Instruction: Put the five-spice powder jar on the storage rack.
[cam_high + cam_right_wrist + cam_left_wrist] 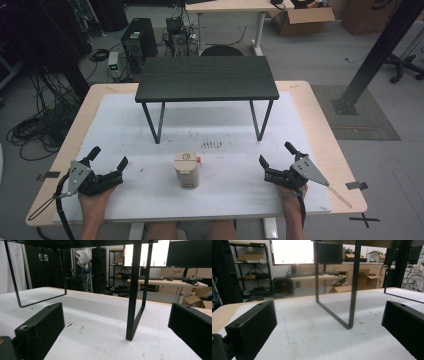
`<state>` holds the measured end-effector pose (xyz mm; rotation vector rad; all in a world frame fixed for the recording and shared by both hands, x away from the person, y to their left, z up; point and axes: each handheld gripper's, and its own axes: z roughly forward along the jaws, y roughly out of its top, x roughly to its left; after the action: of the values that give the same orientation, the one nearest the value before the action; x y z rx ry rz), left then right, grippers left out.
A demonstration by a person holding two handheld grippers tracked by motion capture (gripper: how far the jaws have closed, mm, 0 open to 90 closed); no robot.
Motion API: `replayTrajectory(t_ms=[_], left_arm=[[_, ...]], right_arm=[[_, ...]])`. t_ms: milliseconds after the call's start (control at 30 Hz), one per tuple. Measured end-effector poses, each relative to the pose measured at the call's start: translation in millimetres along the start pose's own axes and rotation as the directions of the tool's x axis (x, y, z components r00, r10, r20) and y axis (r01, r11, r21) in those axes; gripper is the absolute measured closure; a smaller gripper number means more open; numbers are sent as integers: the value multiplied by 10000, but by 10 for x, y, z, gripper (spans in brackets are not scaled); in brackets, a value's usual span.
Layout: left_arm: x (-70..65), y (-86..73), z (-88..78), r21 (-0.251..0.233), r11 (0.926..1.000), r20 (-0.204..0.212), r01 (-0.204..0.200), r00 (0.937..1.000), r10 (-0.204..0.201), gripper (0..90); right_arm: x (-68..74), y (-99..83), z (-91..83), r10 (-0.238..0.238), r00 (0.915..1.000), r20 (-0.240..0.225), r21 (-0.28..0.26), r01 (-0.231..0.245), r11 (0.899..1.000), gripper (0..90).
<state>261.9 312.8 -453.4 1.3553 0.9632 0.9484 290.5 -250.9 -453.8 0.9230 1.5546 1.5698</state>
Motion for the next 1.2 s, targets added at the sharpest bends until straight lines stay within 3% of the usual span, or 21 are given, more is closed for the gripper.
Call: replayTrajectory(t_ms=[300,467,867,1200], left_arm=[[2,1,3,32,10000,-5,17,10000,-17,3],[2,1,5,50,10000,-4,13,10000,-13,3],[0,2,7,81,10000,22,-28,10000,28,4],[1,1,5,53,10000,1,-19,10000,19,4]], right_arm=[[43,29,-12,137,9995,-282,-175,-142,9997,3],[154,105,-25,154,9956,-927,-201,-173,9996,9],[450,300,-35,338,9767,-2117,33,-339,9994,16],[701,351,-4,330,9660,-2566,431,-227,9988,14]])
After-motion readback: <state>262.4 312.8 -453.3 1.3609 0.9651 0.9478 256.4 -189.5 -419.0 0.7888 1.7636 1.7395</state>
